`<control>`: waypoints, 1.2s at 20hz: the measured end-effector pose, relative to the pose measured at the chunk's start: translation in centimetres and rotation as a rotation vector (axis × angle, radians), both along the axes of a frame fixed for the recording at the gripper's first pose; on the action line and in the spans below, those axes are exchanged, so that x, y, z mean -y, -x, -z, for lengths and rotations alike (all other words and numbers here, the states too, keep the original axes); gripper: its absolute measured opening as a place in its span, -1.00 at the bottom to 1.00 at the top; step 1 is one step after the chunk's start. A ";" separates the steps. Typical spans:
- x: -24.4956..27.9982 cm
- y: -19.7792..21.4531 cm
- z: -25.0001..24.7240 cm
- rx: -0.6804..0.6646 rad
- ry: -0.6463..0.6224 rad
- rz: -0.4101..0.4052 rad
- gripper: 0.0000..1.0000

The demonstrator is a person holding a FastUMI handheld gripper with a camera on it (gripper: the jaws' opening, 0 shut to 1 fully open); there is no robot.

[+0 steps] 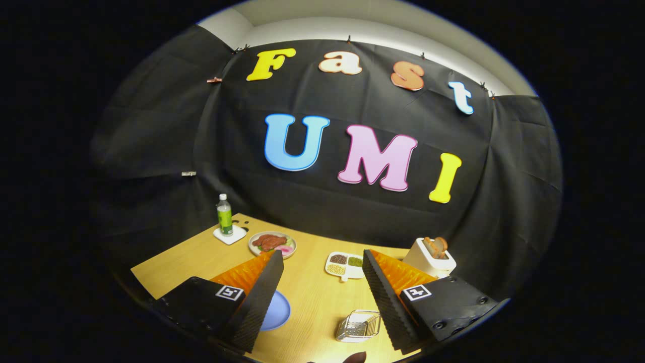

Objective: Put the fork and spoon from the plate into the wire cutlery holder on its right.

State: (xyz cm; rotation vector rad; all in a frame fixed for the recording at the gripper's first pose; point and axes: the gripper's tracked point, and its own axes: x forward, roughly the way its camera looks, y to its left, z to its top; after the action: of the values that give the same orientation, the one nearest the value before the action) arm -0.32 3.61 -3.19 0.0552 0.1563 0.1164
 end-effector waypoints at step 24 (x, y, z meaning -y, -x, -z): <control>-17.6 -1.8 29.4 -0.918 -0.022 -0.205 0.06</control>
State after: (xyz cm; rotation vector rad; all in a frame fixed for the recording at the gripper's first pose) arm 1.44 21.23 -32.59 0.1123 1.0794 0.2927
